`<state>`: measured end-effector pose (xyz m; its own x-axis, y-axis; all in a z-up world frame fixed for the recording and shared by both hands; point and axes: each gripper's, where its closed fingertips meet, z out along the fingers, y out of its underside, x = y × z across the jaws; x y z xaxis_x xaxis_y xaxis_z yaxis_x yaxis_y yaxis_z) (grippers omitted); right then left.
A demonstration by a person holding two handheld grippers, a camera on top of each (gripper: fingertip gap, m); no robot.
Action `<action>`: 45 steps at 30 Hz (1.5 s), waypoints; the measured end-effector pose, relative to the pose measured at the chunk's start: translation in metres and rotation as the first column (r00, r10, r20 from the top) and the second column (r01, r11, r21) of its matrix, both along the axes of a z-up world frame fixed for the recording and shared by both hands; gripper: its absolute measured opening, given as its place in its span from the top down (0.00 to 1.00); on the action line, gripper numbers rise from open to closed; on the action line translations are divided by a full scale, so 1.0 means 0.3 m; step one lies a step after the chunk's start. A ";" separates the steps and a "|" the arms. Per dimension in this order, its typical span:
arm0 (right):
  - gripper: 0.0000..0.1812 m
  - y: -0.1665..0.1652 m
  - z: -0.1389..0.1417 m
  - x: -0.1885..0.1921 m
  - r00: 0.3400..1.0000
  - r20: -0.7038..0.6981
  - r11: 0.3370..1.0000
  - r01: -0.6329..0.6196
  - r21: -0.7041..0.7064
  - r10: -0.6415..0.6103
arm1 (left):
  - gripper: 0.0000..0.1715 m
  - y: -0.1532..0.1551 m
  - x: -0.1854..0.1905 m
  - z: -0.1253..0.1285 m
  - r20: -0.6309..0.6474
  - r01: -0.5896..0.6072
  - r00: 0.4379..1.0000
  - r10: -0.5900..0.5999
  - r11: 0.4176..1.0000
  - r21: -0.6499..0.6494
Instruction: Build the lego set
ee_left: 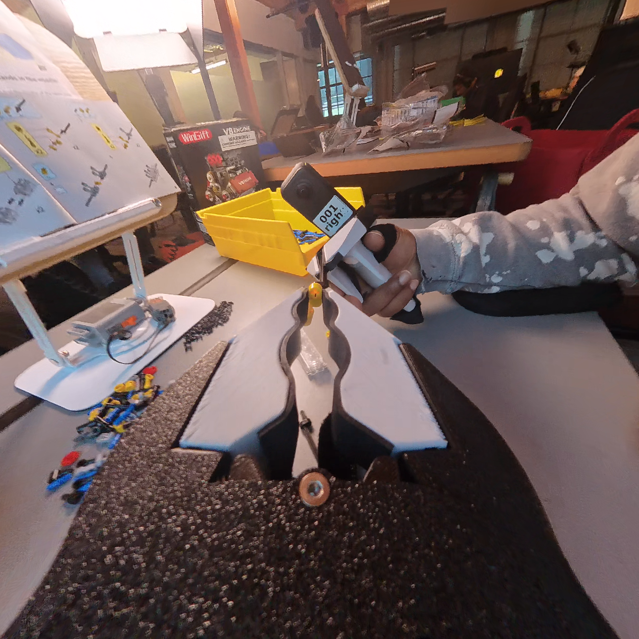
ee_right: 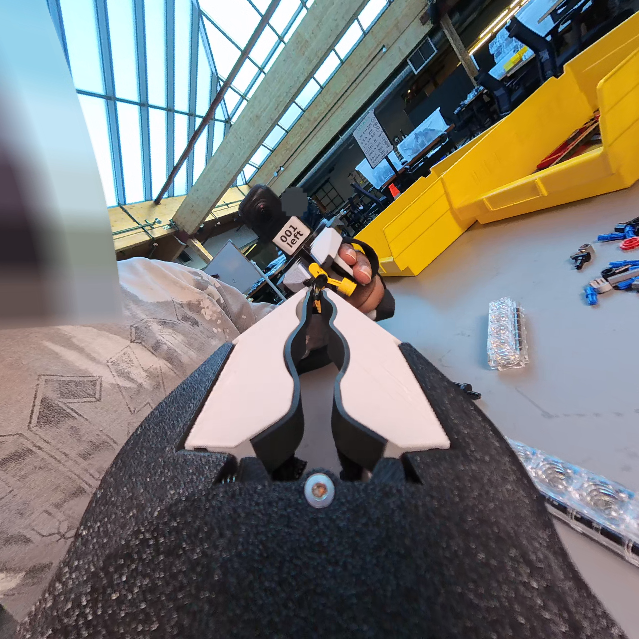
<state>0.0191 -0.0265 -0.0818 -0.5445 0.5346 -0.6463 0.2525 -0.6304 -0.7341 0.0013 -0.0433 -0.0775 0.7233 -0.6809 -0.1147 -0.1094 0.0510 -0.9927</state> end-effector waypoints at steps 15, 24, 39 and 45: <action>0.83 0.081 -0.087 -0.012 0.944 -0.131 0.619 0.299 0.726 -0.303 | 0.96 0.033 -0.013 -0.056 0.210 0.072 0.977 -0.021 0.968 -0.240; 0.94 0.087 -0.147 -0.038 0.905 -0.306 -0.050 0.305 0.951 -0.296 | 0.96 0.048 -0.008 -0.096 0.213 0.069 0.977 -0.005 0.952 -0.297; 0.99 0.094 -0.157 -0.035 0.904 -0.310 -0.090 0.297 0.951 -0.293 | 0.95 0.060 -0.040 -0.089 0.164 -0.005 0.985 0.047 0.970 -0.243; 0.99 0.103 -0.148 -0.029 0.899 -0.321 -0.091 0.308 0.947 -0.298 | 0.95 0.057 -0.056 -0.069 0.177 -0.008 0.983 0.049 0.975 -0.223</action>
<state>0.0103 0.0044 -0.1261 -0.1233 0.7279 0.6745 0.2610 0.6796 -0.6856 -0.0156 -0.0262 -0.0984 0.7377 -0.6533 0.1702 0.0744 -0.1718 -0.9823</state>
